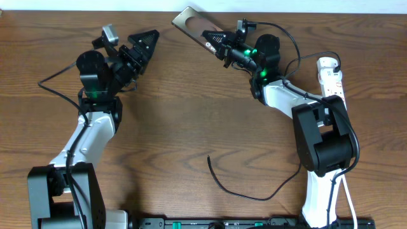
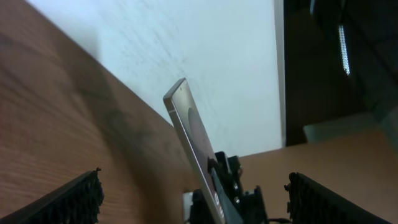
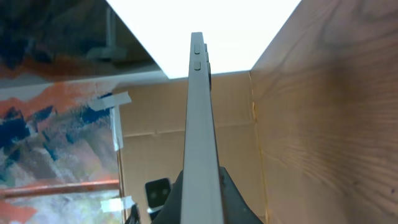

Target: Plug charger to phone and switch on socket

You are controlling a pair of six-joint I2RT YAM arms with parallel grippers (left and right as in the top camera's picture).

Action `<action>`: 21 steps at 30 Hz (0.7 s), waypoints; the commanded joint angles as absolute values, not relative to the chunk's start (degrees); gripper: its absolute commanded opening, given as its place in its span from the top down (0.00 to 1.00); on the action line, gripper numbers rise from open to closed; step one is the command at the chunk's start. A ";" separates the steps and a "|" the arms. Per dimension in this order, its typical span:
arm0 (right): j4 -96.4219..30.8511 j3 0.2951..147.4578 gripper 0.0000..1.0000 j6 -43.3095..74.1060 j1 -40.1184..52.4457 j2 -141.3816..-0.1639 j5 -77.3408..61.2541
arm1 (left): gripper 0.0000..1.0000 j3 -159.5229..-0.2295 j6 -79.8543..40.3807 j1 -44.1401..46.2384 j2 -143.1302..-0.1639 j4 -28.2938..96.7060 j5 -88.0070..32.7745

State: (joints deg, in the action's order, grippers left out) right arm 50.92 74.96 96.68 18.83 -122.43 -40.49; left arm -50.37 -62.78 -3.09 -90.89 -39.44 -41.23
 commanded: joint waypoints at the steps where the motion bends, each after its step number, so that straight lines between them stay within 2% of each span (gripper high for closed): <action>1: 52.14 75.79 0.98 98.32 21.56 -121.89 -42.65 | 0.09 -50.19 -68.07 -3.90 -91.35 -40.42 -41.34; 21: 53.82 75.79 0.99 98.30 28.45 -121.86 -43.88 | 0.09 -50.19 -68.71 -3.90 -94.54 -42.35 -38.33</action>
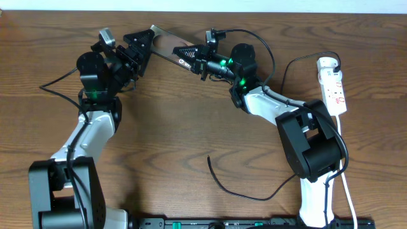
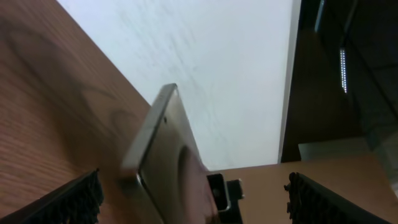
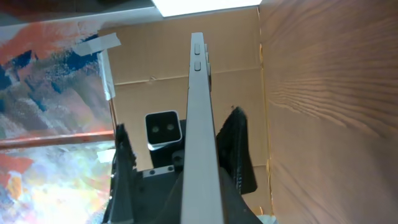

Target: Plug charger to phone and switch on socket

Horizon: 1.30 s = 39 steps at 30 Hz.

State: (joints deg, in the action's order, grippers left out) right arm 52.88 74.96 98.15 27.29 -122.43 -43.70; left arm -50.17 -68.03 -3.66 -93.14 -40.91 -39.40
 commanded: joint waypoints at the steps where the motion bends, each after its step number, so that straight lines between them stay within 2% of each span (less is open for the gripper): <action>1: 53.82 75.79 0.99 98.30 28.77 -121.86 -43.83 | 0.09 -50.19 -68.95 -3.90 -95.00 -43.31 -38.33; 9: 53.82 75.79 0.98 98.30 30.79 -121.86 -42.04 | 0.10 -50.19 -73.45 -3.88 -98.89 -51.13 -38.59; 11: 53.80 75.79 0.98 98.30 30.98 -121.86 -41.93 | 0.17 -50.19 -73.49 -3.90 -99.24 -51.16 -38.59; 13: 53.80 75.79 0.98 98.28 31.07 -121.86 -41.87 | 0.30 -50.19 -74.08 -3.90 -99.24 -51.40 -38.61; 18: 53.78 75.79 0.99 98.08 31.07 -121.86 -41.71 | 0.41 -50.19 -74.28 -3.90 -99.24 -52.69 -39.44; 23: 53.78 75.79 0.99 98.08 31.07 -121.86 -41.69 | 0.59 -50.19 -74.28 -3.90 -99.24 -52.88 -39.46; 26: 53.78 75.79 0.99 98.08 31.07 -121.86 -41.63 | 0.66 -50.19 -74.26 -3.90 -99.24 -52.90 -39.53; 28: 53.78 75.79 0.98 97.89 31.07 -121.86 -41.50 | 0.76 -50.19 -74.28 -3.90 -99.24 -52.88 -39.68; 31: 53.78 75.79 0.98 97.65 31.07 -121.86 -41.50 | 0.87 -50.19 -74.26 -3.90 -99.24 -52.88 -39.70; 35: 53.78 75.79 0.98 97.65 31.07 -121.86 -41.47 | 0.92 -50.19 -74.26 -3.90 -99.24 -52.88 -39.90; 39: 53.78 75.79 0.98 97.65 31.07 -121.89 -41.47 | 0.93 -50.19 -74.26 -3.90 -99.24 -52.88 -39.90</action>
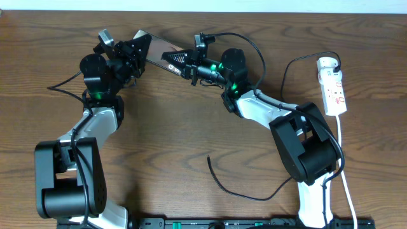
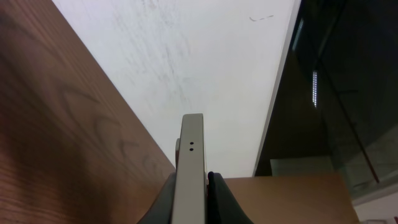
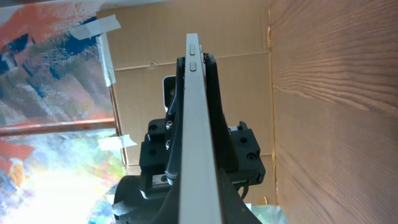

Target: Plug charger to phone and switch on socket

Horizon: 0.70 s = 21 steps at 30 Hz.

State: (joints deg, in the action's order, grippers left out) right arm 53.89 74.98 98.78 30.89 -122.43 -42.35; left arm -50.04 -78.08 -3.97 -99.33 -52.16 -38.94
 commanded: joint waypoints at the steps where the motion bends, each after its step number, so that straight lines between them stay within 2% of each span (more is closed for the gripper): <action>1: 53.78 75.79 0.98 97.65 31.07 -121.86 -41.47 | 0.93 -50.19 -74.26 -3.90 -99.24 -52.88 -39.90; 5: 53.78 75.79 0.98 97.65 31.07 -121.86 -41.41 | 0.93 -50.19 -74.26 -3.90 -99.24 -52.88 -39.90; 6: 53.80 75.79 0.94 97.65 31.07 -121.86 -41.21 | 0.93 -50.19 -74.26 -3.90 -99.24 -52.88 -39.90; 8: 53.78 75.79 0.66 97.65 31.07 -121.86 -40.84 | 0.93 -50.19 -74.26 -3.90 -99.24 -52.88 -39.90; 10: 53.80 75.79 0.33 97.56 31.03 -121.89 -40.49 | 0.93 -50.19 -74.24 -4.03 -99.24 -52.88 -39.90; 13: 53.82 75.79 0.01 96.99 30.70 -121.86 -40.38 | 0.93 -50.19 -74.22 -4.75 -99.24 -52.86 -39.97; 18: 53.82 75.79 0.01 94.76 29.28 -121.86 -40.21 | 0.93 -50.19 -74.26 -8.25 -99.24 -52.88 -40.18; 21: 53.80 75.79 0.01 86.65 28.01 -121.86 -40.51 | 0.93 -50.19 -76.84 -12.78 -99.24 -53.04 -42.33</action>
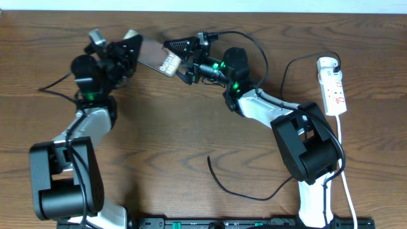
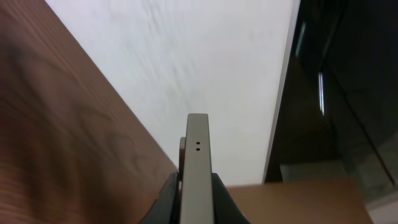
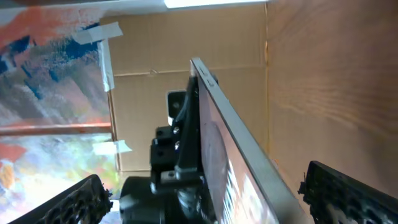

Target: Plug charger to phone and switch on socket

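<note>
The gold phone (image 1: 152, 56) hangs edge-up above the table's far left, and my left gripper (image 1: 133, 46) is shut on its left end. In the left wrist view the phone's thin edge (image 2: 198, 149) rises between the closed fingers of the left gripper (image 2: 198, 196). My right gripper (image 1: 180, 60) stands open around the phone's right end, with gaps on both sides. In the right wrist view the phone (image 3: 239, 155) slants between the spread fingers (image 3: 348, 190). The black charger cable (image 1: 245, 191) lies loose on the table. A white power strip (image 1: 332, 79) sits at the right edge.
The wooden table (image 1: 191, 127) runs under both arms. The power strip's white cord (image 1: 346, 165) runs down the right side. Black arm cables loop near the right arm (image 1: 254, 38) and left of the left arm (image 1: 54, 83).
My right gripper has opened and let go of the phone. The left gripper stays shut on it and has shifted slightly left, with the phone now tilted.
My right gripper first held the phone alone at the back of the table, with the left gripper open and apart. Then the phone's end stood between the left's open fingers. After that both grippers were shut on it. Now only the left holds it.
</note>
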You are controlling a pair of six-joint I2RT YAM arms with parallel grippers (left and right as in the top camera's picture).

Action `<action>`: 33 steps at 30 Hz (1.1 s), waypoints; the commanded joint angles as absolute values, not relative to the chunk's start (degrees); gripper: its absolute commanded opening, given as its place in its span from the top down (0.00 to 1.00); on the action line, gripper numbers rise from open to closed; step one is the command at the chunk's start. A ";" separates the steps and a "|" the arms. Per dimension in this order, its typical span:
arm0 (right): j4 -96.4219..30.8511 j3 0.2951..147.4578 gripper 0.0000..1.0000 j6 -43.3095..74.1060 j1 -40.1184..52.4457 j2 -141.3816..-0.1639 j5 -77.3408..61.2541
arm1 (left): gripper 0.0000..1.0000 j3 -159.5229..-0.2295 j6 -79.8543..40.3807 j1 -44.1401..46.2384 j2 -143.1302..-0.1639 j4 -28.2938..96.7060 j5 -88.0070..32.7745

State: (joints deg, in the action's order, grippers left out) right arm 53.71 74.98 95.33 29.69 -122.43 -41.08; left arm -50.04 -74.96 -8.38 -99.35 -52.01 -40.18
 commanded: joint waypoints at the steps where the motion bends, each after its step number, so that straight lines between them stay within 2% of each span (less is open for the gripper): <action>1: 53.80 75.79 0.01 82.46 27.53 -121.86 -41.08 | 0.93 -50.19 -77.89 -14.48 -99.24 -53.28 -43.29; 5: 52.40 76.14 0.01 69.36 25.61 -121.82 -46.17 | 0.93 -50.19 -82.56 -22.63 -99.24 -57.54 -49.30; 9: 36.53 81.12 0.01 61.52 23.81 -121.71 -51.33 | 0.93 -50.19 -87.42 -29.63 -99.24 -64.95 -55.27; 13: 7.57 91.29 0.01 46.00 24.23 -121.71 -47.99 | 0.93 -50.19 -90.83 -33.80 -99.24 -70.04 -58.85; 18: -27.88 105.97 0.01 29.58 27.11 -121.71 -30.17 | 0.93 -50.19 -90.96 -34.74 -99.22 -70.39 -60.88; 21: -43.03 111.50 0.01 25.50 29.89 -121.71 -17.47 | 0.93 -50.19 -90.96 -34.68 -99.22 -70.39 -61.06; 25: -56.97 111.85 0.01 25.69 33.93 -121.80 -6.07 | 0.93 -50.19 -90.89 -34.68 -99.22 -70.39 -61.17; 33: -70.85 104.75 0.01 25.63 42.44 -121.86 -4.23 | 0.93 -50.19 -89.67 -34.63 -99.22 -70.37 -62.83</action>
